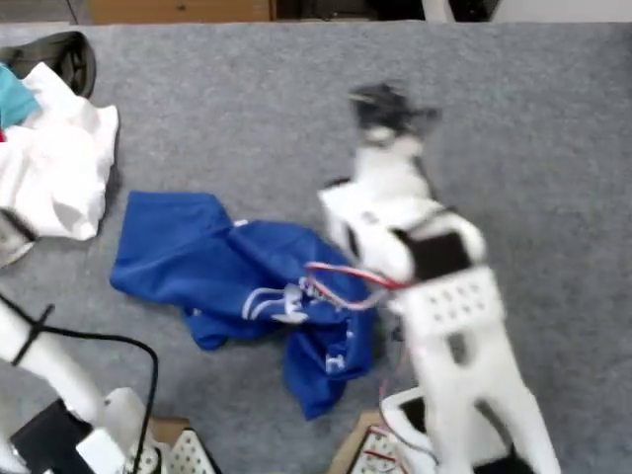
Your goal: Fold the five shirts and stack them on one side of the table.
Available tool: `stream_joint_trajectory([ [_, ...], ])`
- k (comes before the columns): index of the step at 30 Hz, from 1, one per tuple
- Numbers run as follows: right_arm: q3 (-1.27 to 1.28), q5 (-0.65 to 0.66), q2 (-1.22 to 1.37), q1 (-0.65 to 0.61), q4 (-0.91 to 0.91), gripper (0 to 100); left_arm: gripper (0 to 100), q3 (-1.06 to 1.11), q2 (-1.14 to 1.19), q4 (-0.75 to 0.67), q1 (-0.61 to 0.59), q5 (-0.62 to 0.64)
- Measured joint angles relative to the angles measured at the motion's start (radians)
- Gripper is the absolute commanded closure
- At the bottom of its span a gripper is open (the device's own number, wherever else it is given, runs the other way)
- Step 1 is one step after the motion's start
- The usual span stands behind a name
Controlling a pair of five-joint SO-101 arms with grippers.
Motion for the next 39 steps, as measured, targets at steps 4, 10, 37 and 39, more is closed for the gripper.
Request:
stream_joint_trajectory([
  [4,-0.189,0.000,0.253,-0.092,0.002,98.9,75,0.000,0.000,0.000,-0.140,-0.054],
  [10,-0.617,0.000,0.689,-0.226,0.184,98.9,75,0.002,0.000,0.000,-0.264,-0.120],
  [37,-1.993,-0.103,1.854,-0.400,0.624,87.7,75,0.259,0.000,0.000,-0.330,-0.160],
  [39,-1.993,-0.103,1.869,-0.400,0.618,90.1,75,0.259,0.000,0.000,-0.330,-0.160],
])
